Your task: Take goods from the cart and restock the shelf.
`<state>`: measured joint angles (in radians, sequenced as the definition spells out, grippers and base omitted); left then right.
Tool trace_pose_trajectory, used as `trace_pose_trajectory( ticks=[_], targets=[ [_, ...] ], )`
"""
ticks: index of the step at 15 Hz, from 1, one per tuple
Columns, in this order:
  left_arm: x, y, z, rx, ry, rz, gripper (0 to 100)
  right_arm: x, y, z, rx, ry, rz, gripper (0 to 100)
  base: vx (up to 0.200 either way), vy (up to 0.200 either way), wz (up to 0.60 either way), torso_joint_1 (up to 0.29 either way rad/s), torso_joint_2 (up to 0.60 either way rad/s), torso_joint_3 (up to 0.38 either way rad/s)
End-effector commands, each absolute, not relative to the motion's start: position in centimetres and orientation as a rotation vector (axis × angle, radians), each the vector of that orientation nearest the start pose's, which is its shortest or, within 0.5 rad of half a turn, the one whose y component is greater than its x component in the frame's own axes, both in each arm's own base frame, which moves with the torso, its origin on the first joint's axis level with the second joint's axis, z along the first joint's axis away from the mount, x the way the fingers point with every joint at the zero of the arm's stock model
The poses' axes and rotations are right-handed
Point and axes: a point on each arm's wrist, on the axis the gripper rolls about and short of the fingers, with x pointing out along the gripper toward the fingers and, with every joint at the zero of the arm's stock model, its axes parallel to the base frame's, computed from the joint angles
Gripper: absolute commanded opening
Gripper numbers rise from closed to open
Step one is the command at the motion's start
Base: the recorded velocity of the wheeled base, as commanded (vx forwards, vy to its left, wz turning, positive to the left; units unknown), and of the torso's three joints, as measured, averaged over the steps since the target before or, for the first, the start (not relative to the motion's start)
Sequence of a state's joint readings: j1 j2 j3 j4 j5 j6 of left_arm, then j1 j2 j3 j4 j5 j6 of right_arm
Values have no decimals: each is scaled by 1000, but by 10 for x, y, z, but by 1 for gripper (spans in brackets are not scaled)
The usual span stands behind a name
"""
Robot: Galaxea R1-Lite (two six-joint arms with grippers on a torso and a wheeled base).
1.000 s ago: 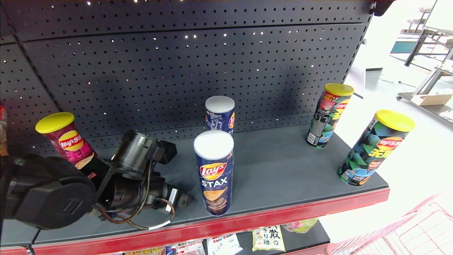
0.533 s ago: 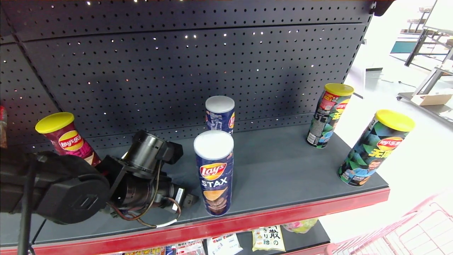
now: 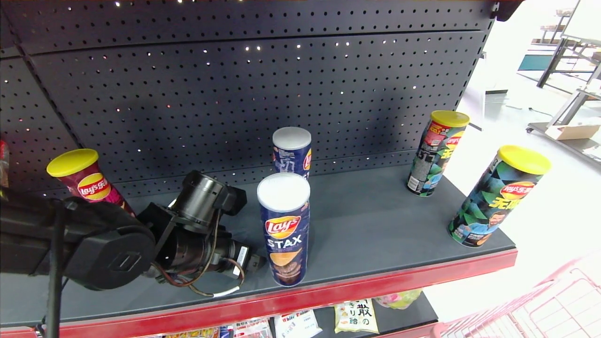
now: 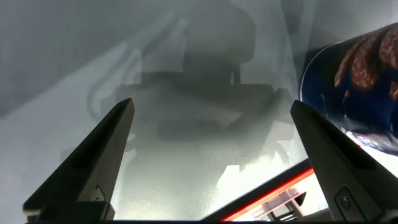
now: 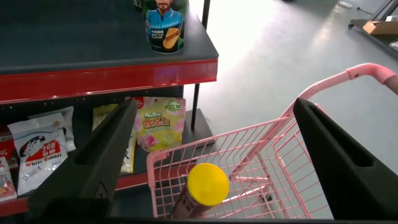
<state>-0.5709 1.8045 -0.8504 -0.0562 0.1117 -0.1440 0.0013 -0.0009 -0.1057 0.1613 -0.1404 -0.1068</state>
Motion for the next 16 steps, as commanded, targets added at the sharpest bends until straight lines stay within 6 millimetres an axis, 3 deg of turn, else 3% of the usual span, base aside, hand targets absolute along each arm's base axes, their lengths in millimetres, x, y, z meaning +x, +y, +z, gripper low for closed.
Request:
trace_pose_trajectory(
  ticks=[1, 16],
  targets=[
    [251, -158, 114, 168, 874, -364, 100, -32, -3, 88, -111, 63, -136, 100, 0, 0, 0, 0, 0, 0],
    [258, -170, 112, 176, 870, -385, 100, -32, -3, 88, -103, 62, -137, 100, 0, 0, 0, 0, 0, 0]
  ],
)
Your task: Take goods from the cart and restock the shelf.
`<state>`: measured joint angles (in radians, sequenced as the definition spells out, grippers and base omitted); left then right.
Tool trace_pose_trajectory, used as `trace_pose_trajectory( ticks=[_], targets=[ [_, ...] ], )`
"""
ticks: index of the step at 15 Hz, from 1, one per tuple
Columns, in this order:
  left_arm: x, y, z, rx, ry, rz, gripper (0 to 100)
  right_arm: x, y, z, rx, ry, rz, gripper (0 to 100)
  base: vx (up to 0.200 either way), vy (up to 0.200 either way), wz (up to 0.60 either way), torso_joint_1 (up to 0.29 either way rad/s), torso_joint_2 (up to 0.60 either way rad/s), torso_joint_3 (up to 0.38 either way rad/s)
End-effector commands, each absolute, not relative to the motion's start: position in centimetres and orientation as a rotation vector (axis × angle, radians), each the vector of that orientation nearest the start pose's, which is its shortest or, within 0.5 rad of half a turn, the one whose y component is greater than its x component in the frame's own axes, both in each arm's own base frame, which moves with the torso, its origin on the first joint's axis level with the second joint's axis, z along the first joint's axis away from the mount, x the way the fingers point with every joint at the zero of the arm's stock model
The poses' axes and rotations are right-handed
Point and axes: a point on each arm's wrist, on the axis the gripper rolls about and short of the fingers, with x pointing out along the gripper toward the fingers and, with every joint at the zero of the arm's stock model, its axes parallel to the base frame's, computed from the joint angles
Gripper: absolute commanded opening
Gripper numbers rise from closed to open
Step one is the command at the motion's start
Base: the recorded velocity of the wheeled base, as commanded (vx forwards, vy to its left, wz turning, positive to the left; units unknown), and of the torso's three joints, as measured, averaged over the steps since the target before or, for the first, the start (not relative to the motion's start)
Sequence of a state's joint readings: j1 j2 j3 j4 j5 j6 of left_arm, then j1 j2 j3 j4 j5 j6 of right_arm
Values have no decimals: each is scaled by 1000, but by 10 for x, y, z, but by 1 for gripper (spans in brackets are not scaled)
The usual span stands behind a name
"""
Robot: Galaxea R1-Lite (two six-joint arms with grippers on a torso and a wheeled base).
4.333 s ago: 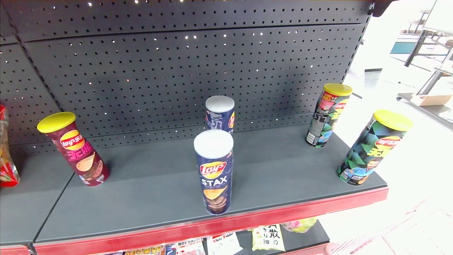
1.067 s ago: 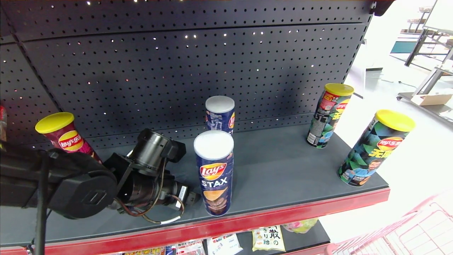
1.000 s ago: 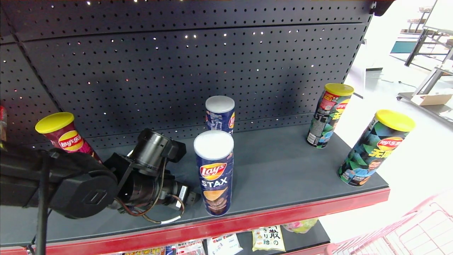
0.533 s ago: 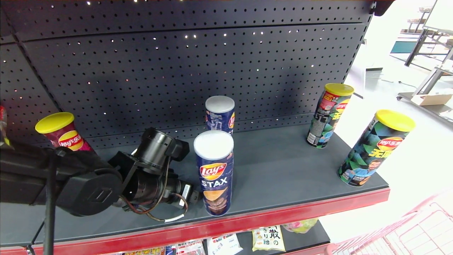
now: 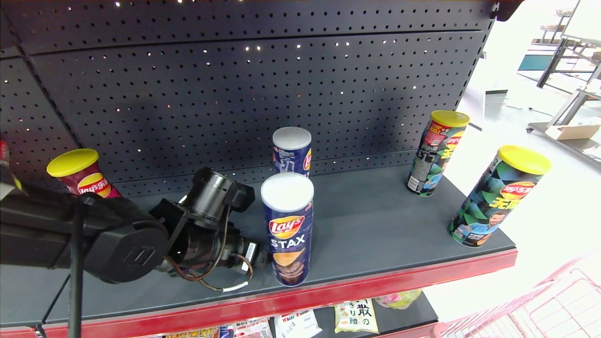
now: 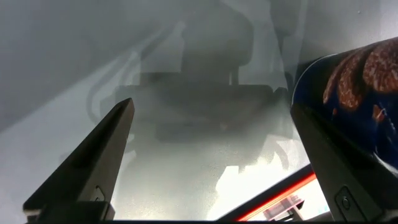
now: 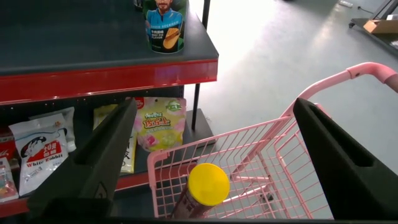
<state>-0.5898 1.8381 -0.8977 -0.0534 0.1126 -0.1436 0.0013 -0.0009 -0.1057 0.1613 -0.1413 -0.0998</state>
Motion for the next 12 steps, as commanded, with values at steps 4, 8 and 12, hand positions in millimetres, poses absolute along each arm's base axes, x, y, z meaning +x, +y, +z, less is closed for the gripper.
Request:
trace_pose_trajectory(
  ticks=[4, 8, 12],
  targets=[
    [260, -173, 113, 177, 865, -388, 100, -32, -3, 88, -102, 62, -137, 100, 0, 0, 0, 0, 0, 0],
    [260, -174, 112, 177, 865, -388, 100, -32, -3, 88, -100, 62, -137, 100, 0, 0, 0, 0, 0, 0],
    [258, -172, 115, 160, 862, -380, 100, -32, -3, 88, -100, 62, -137, 100, 0, 0, 0, 0, 0, 0]
  ],
)
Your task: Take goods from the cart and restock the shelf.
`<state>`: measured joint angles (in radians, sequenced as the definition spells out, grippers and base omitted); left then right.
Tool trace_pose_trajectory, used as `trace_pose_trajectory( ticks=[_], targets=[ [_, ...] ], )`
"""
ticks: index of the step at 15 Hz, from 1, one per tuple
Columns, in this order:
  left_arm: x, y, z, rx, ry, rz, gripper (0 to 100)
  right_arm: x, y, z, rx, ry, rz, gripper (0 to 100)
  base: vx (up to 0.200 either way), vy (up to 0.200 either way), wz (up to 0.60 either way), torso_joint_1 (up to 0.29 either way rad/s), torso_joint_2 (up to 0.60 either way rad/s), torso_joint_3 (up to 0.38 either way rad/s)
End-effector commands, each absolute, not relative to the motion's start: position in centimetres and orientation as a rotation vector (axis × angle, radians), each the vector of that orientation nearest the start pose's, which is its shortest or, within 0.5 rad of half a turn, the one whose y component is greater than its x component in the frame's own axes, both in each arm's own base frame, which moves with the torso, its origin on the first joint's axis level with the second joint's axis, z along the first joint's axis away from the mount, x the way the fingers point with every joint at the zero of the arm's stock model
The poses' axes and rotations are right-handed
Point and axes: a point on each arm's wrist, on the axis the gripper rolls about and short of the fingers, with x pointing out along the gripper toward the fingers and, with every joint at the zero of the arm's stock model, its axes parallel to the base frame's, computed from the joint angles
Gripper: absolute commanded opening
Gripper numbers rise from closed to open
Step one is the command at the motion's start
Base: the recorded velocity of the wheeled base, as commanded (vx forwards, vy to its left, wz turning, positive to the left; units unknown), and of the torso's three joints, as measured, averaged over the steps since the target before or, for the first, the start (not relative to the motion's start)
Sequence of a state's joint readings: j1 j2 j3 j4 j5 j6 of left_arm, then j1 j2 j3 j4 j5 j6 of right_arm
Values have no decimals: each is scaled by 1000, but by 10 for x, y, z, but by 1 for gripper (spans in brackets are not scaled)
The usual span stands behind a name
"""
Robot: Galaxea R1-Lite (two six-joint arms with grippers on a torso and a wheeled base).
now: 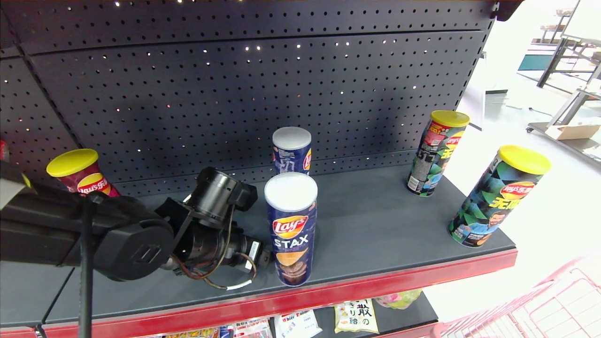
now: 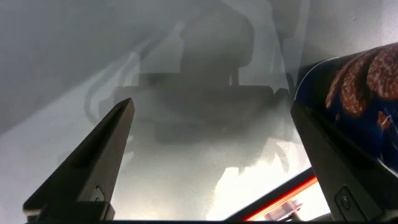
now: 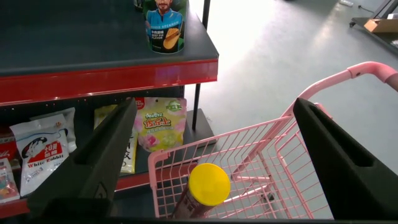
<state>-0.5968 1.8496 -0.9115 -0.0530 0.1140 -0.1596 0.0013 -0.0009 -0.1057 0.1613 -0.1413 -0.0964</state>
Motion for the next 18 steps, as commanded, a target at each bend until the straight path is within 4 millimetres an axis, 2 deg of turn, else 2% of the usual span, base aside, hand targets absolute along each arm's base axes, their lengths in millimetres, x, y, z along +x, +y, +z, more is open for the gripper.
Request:
trace_pose_trajectory(
  ticks=[1, 4, 7, 8, 9, 10, 11, 12, 14, 16, 17, 18],
  targets=[
    [254, -170, 120, 136, 855, -373, 100, -32, -3, 88, -100, 62, -137, 100, 0, 0, 0, 0, 0, 0],
    [230, -151, 144, 98, 815, -345, 100, -32, -3, 88, -102, 62, -137, 100, 0, 0, 0, 0, 0, 0],
    [181, -115, 177, 69, 747, -345, 100, -32, -3, 88, -102, 62, -138, 100, 0, 0, 0, 0, 0, 0],
    [173, -109, 184, 63, 728, -346, 100, -32, -3, 88, -101, 65, -138, 100, 0, 0, 0, 0, 0, 0],
    [149, -93, 200, 56, 675, -340, 100, -31, -3, 88, -101, 72, -133, 100, 0, 0, 0, 0, 0, 0],
    [113, -69, 219, 66, 625, -337, 100, -31, -3, 88, -105, 77, -134, 100, 0, 0, 0, 0, 0, 0],
    [84, -50, 226, 93, 595, -350, 100, -31, -3, 88, -104, 76, -134, 100, 0, 0, 0, 0, 0, 0],
    [58, -34, 227, 115, 572, -370, 100, -31, -3, 88, -104, 76, -133, 100, 0, 0, 0, 0, 0, 0],
    [34, -18, 215, 83, 463, -378, 100, -31, -3, 88, -104, 74, -135, 100, 0, 0, 0, 0, 0, 0],
    [21, -8, 206, 83, 376, -335, 100, -31, -3, 88, -106, 75, -141, 100, 0, 0, 0, 0, 0, 0],
    [7, 3, 192, 115, 330, -250, 100, -32, -3, 88, -102, 70, -139, 100, 0, 0, 0, 0, 0, 0],
    [4, 5, 189, 116, 316, -248, 100, -32, -3, 88, -102, 68, -141, 100, 0, 0, 0, 0, 0, 0]
  ],
)
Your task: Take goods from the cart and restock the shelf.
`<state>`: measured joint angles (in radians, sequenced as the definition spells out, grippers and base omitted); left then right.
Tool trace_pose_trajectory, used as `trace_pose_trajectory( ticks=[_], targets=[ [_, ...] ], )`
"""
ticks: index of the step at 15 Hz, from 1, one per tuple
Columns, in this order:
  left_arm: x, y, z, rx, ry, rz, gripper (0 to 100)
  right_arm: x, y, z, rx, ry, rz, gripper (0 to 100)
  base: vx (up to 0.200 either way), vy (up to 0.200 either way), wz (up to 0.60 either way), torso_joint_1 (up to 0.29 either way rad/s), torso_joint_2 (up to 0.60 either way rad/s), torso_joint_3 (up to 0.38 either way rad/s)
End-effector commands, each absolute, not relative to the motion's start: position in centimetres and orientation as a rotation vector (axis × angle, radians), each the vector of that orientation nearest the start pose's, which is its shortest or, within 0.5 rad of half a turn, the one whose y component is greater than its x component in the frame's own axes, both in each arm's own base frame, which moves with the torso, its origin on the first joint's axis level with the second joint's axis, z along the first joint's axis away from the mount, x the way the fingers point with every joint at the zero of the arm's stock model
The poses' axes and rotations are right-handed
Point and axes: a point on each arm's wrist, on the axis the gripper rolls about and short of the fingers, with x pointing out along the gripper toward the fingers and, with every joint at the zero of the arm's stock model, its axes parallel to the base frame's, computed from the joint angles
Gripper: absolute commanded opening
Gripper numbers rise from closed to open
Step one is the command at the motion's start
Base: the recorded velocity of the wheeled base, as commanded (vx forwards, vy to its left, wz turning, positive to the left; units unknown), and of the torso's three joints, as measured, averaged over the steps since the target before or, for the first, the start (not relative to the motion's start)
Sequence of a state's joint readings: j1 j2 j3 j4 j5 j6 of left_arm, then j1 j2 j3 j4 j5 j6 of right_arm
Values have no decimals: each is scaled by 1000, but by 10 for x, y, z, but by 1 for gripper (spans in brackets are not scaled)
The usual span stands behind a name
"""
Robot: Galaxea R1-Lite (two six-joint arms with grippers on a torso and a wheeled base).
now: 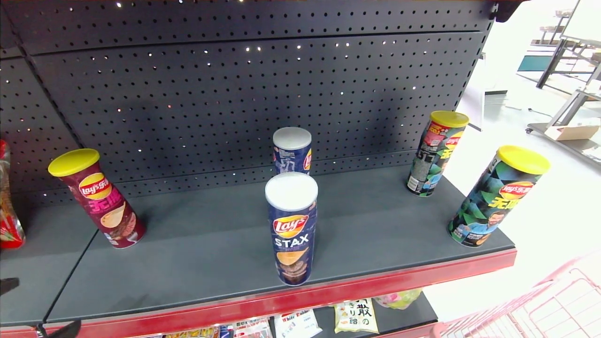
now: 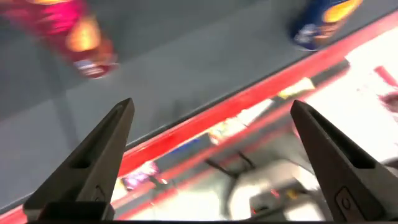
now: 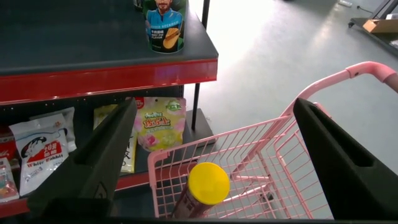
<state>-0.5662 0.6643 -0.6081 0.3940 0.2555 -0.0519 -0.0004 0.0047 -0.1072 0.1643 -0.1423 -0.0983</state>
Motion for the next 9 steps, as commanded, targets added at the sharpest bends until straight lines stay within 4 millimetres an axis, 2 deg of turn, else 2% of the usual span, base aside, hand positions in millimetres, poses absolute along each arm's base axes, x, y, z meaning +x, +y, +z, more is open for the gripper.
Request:
trace_pose_trajectory(
  ticks=[1, 7, 9],
  targets=[
    [1, 7, 186, 122, 296, -252, 100, -32, -3, 88, -102, 67, -141, 100, 0, 0, 0, 0, 0, 0],
    [10, 2, 180, 169, 268, -244, 100, -31, -3, 88, -102, 79, -148, 100, 0, 0, 0, 0, 0, 0],
    [10, 2, 180, 190, 267, -228, 100, -31, -3, 88, -102, 79, -147, 100, -200, 0, 0, 5, 0, 5]
  ],
)
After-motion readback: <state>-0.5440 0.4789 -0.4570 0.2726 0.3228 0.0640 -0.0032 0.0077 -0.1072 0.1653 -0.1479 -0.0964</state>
